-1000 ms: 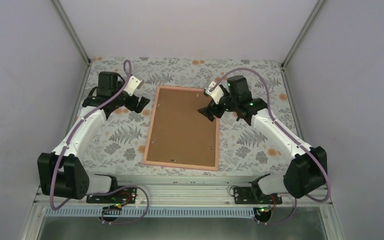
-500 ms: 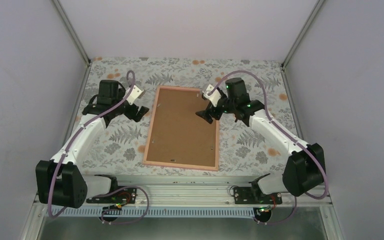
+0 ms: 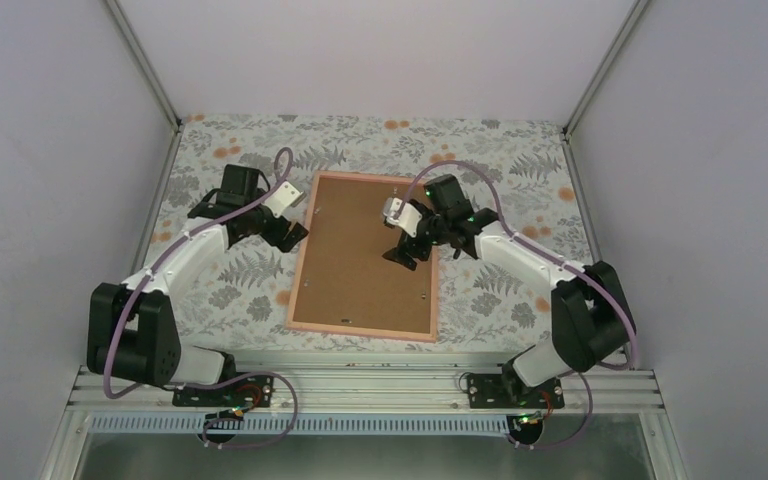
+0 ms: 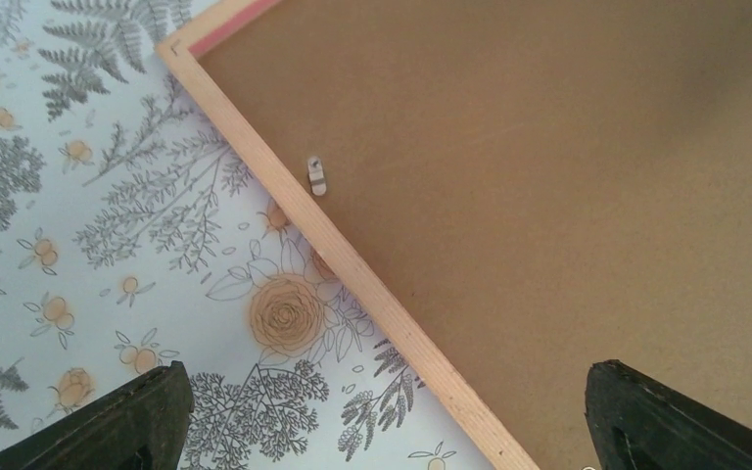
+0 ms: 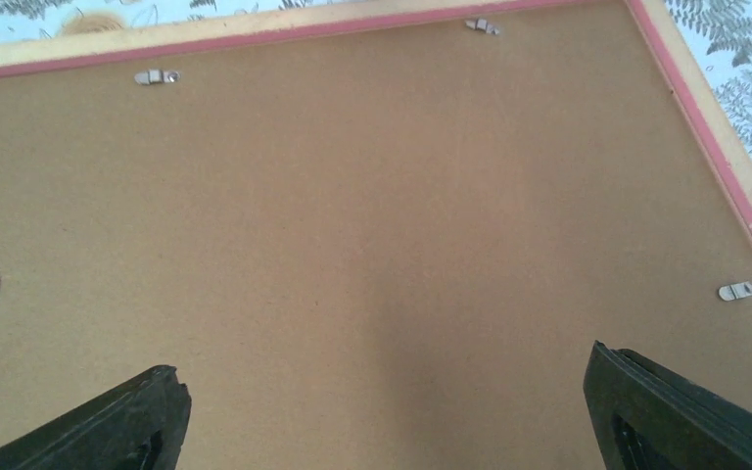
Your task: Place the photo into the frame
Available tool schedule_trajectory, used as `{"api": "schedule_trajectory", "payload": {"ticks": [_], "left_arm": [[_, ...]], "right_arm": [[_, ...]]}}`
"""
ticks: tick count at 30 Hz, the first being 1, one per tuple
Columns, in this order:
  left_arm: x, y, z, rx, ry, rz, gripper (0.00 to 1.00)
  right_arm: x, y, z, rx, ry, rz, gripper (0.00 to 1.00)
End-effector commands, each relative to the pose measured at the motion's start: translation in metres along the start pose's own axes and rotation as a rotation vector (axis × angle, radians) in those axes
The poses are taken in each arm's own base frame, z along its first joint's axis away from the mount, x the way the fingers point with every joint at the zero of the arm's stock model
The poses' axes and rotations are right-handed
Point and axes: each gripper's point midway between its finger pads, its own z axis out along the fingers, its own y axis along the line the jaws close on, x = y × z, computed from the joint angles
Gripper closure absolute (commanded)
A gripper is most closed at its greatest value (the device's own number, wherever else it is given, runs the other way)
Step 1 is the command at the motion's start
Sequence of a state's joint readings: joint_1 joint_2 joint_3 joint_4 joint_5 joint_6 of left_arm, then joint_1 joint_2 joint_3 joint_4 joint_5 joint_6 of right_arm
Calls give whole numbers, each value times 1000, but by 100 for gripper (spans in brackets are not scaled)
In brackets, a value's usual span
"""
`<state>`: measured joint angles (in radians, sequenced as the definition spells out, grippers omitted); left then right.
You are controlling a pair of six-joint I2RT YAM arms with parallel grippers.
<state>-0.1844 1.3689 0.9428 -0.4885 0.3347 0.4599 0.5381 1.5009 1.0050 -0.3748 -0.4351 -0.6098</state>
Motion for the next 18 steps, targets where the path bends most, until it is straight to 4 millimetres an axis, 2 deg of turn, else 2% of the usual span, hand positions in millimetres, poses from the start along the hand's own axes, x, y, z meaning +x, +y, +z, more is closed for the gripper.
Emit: {"api": "schedule_trajectory", "payload": {"ticks": [1,6,10,13,15,18], "left_arm": [[-2,9,3,-44,17,10,0],[5,11,11,-52,43,3,0],[21,5,22,-34,89,8,0],[42,-9,22,-13,116,34,0],[53,-17,18,-7,120,65,0],[69,-21,18,-21,145,89,0]], "right_arm": [[12,-1,16,23,38,-46,0],[25,0,31,16,69,-53,0],[32,6,45,-7,94,-42,0],[34,27,50,-31,98,-77,0],[30,51,52,-68,89,-115,0],[32,73,59,-87,94,-162,0]]}}
